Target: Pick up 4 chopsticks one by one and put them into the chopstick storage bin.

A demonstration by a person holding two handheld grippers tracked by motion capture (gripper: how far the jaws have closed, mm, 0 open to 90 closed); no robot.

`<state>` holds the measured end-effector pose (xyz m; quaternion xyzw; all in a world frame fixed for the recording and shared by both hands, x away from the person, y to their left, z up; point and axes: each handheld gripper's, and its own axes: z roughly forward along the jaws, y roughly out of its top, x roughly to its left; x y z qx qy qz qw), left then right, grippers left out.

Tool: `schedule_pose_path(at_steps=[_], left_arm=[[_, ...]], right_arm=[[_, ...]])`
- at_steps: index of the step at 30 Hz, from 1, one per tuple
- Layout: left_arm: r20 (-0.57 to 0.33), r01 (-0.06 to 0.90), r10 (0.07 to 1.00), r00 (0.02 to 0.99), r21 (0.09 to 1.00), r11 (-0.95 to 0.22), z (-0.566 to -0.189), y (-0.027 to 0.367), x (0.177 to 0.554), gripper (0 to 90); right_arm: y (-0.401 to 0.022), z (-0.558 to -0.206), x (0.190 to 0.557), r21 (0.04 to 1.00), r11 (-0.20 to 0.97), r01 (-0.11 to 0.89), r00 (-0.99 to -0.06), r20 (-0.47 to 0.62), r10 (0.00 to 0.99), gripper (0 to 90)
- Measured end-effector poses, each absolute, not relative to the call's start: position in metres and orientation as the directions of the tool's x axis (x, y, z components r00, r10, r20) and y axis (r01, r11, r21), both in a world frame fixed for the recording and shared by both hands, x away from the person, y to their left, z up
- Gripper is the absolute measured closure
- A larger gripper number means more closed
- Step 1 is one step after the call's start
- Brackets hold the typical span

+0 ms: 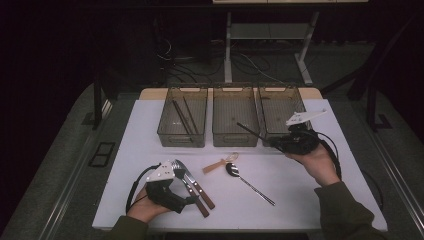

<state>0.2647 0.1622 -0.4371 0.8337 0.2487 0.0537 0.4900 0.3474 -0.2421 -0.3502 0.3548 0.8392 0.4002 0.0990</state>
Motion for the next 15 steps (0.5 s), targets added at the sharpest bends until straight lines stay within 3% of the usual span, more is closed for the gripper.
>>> schedule_pose_path(at_steps=[15], left_arm=[[-0.156,0.359,0.458,0.875,0.844,-0.398,-0.437,0.161,0.265,0.0]], right_arm=[[-0.174,-0.329,0.395,0.768,0.400,0.500,-0.719,0.110,0.686,86.3]])
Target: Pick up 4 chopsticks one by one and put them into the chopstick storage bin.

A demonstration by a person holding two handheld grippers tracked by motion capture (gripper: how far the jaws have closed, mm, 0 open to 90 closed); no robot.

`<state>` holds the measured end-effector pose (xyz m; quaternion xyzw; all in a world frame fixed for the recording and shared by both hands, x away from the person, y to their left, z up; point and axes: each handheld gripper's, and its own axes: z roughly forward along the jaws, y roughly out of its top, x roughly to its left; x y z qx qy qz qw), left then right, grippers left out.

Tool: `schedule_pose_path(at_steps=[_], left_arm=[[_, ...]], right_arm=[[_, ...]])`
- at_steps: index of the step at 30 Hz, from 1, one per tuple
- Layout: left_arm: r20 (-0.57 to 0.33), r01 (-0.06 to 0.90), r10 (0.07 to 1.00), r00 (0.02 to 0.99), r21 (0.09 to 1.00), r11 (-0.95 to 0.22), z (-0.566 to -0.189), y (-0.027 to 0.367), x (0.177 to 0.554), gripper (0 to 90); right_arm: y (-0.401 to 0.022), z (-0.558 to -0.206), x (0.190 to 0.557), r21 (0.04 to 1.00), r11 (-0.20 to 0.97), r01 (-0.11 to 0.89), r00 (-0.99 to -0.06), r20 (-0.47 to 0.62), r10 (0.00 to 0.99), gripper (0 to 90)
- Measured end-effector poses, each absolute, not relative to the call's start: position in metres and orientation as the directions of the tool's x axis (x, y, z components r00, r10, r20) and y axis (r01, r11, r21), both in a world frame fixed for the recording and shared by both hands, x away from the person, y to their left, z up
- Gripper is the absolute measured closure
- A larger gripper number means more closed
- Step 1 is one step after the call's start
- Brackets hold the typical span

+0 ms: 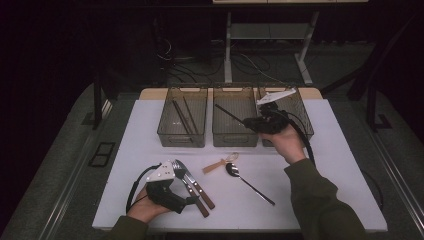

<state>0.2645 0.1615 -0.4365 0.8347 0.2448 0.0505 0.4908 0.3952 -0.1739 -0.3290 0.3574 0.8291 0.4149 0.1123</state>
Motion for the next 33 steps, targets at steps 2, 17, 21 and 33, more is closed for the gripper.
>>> schedule_pose_path(at_steps=[2,17,21,33], left_arm=[[-0.157,0.359,0.459,0.874,0.845,-0.395,-0.437,0.161,0.264,0.0],[-0.166,0.360,0.455,0.875,0.851,-0.382,-0.436,0.161,0.264,0.0],[-0.169,0.359,0.451,0.877,0.854,-0.377,-0.436,0.160,0.264,0.0],[-0.160,0.344,0.440,0.884,0.859,-0.378,-0.435,0.160,0.265,0.0]], right_arm=[[-0.163,-0.327,0.402,0.772,0.390,0.502,-0.717,0.119,0.687,86.3],[-0.076,-0.325,0.452,0.755,0.396,0.523,-0.713,0.134,0.688,86.3],[-0.054,-0.329,0.468,0.739,0.400,0.541,-0.699,0.131,0.703,86.2],[-0.003,-0.340,0.511,0.684,0.419,0.596,-0.654,0.111,0.748,86.2]])
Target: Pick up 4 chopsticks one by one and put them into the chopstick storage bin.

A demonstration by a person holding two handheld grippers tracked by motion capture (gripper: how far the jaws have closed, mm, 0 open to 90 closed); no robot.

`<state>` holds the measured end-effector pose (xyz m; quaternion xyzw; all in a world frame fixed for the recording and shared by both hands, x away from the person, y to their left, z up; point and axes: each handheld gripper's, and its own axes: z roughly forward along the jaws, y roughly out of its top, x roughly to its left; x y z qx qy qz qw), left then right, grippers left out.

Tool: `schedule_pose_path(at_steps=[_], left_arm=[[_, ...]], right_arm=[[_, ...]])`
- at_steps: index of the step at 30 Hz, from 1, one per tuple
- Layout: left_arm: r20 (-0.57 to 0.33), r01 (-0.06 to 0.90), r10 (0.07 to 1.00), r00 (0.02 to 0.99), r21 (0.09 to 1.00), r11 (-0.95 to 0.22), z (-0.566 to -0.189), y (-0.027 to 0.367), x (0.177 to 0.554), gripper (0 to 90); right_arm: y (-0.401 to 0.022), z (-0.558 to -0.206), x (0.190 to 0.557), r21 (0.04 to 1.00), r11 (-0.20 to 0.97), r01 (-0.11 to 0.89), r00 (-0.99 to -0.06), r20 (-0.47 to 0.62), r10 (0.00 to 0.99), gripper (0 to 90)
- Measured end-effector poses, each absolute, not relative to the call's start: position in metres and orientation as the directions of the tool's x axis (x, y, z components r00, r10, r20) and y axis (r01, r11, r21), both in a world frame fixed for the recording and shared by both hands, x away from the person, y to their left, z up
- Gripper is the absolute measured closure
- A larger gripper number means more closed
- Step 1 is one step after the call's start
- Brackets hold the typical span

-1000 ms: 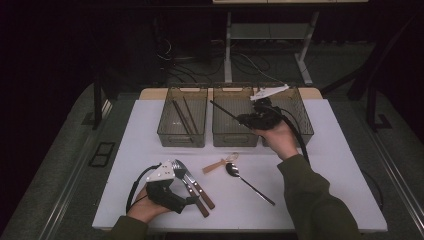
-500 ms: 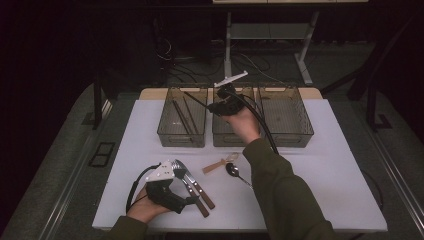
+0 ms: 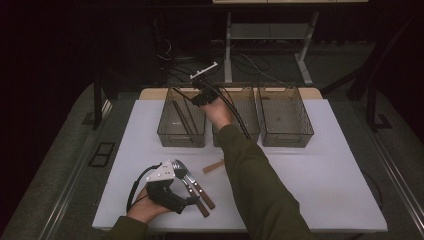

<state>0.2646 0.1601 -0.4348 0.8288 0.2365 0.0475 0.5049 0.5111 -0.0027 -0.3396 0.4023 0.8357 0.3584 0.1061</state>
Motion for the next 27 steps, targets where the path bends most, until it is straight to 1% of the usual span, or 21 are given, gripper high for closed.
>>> schedule_pose_path(at_steps=[8,16,17,18,20,22,27], left_arm=[[-0.158,0.343,0.442,0.883,0.859,-0.379,-0.435,0.160,0.266,0.0],[-0.163,0.345,0.440,0.883,0.861,-0.373,-0.435,0.160,0.267,0.0],[-0.162,0.344,0.440,0.883,0.862,-0.372,-0.435,0.160,0.267,0.0],[-0.161,0.343,0.440,0.883,0.862,-0.373,-0.435,0.160,0.267,0.0],[-0.161,0.343,0.440,0.884,0.862,-0.374,-0.435,0.161,0.267,0.0],[-0.162,0.345,0.441,0.883,0.860,-0.376,-0.435,0.160,0.267,0.0],[-0.158,0.344,0.442,0.883,0.858,-0.381,-0.435,0.160,0.267,0.0]], right_arm=[[0.016,-0.351,0.527,0.655,0.432,0.620,-0.635,0.096,0.767,86.1],[0.031,-0.355,0.533,0.641,0.442,0.628,-0.622,0.071,0.780,85.1],[0.030,-0.354,0.533,0.650,0.435,0.624,-0.618,0.070,0.783,82.3],[0.030,-0.353,0.533,0.658,0.423,0.623,-0.611,0.073,0.788,76.3],[0.028,-0.351,0.533,0.662,0.421,0.621,-0.623,0.091,0.777,71.5],[0.027,-0.349,0.532,0.663,0.426,0.615,-0.624,0.079,0.778,68.6],[0.019,-0.344,0.527,0.675,0.427,0.602,-0.642,0.091,0.761,61.3]])
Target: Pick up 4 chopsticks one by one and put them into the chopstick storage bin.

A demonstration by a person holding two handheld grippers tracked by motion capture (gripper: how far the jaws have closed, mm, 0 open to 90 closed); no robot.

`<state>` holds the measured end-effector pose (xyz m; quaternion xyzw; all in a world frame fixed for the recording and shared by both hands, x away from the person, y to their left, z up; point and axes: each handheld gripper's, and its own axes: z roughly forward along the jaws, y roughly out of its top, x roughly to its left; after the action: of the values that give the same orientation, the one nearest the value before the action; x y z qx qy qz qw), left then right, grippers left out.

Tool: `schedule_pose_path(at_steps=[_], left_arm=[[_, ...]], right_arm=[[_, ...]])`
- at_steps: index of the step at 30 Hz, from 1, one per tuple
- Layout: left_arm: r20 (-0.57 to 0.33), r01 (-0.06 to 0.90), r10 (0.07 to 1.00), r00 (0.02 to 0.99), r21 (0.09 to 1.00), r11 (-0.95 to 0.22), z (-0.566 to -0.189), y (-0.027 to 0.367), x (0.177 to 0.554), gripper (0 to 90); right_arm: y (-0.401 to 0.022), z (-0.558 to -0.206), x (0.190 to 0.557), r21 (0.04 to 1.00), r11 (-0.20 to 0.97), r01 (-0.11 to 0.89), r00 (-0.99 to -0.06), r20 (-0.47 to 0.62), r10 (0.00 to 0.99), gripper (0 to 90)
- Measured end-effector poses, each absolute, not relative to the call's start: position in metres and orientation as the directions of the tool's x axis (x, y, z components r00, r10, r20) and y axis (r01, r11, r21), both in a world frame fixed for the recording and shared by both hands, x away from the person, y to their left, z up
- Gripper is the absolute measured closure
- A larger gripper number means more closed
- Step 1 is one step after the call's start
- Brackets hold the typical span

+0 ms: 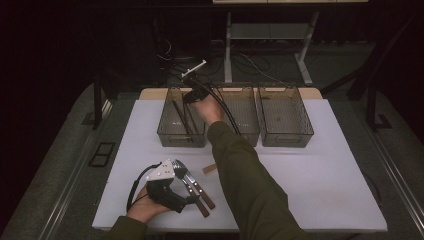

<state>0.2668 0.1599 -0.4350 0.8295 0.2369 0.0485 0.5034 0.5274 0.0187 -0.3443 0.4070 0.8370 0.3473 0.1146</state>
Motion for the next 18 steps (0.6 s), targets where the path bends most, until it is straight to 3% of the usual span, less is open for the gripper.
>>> schedule_pose_path(at_steps=[12,18], left_arm=[[-0.155,0.347,0.448,0.880,0.855,-0.386,-0.435,0.160,0.266,0.0],[-0.152,0.350,0.452,0.879,0.850,-0.394,-0.436,0.160,0.266,0.0]], right_arm=[[-0.023,-0.341,0.500,0.718,0.406,0.565,-0.683,0.131,0.719,42.1],[-0.050,-0.341,0.482,0.741,0.390,0.546,-0.700,0.148,0.698,38.0]])
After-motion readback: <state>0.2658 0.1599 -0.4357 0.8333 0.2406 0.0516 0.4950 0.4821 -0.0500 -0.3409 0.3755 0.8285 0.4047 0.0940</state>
